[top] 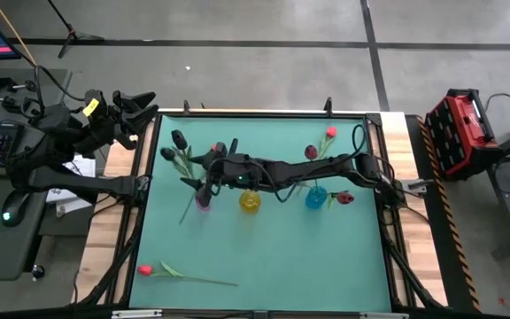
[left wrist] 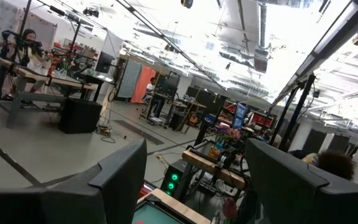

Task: Sort flowers into vase by color
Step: Put the top right pink flower into the yellow vase

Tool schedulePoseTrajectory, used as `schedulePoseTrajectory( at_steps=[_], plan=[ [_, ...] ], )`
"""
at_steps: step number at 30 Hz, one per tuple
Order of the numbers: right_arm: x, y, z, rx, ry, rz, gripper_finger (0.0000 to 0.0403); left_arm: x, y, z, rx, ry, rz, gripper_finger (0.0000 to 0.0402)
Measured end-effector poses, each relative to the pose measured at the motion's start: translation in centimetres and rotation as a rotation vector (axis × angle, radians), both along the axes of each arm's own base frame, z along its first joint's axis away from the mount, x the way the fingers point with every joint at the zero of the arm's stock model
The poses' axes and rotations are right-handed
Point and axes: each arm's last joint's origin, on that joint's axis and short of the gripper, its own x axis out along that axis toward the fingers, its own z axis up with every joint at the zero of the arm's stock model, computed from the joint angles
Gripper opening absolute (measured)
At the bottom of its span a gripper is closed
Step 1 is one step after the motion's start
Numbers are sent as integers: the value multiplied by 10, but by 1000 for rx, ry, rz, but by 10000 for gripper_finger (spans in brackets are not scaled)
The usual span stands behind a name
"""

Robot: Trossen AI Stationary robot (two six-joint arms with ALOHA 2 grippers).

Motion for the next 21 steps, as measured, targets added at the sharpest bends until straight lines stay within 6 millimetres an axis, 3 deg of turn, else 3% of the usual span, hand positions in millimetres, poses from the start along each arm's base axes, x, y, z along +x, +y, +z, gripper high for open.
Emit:
schedulePoseTrajectory(
  at_steps=[5, 13, 16, 21],
  plan=[
    [-3, -4, 17, -6, 123, 8, 341, 0, 0, 0, 0, 0, -1, 262],
    [-17, -22, 61, -69, 254, 88, 353, 0, 0, 0, 0, 0, 0, 262],
    [-27, -35, 82, -136, 289, 83, 353, 0, 0, 0, 0, -1, 0, 262],
    [-65, -66, 114, -167, 303, 18, 353, -1, 0, -1, 1, 6, -2, 262]
  ],
)
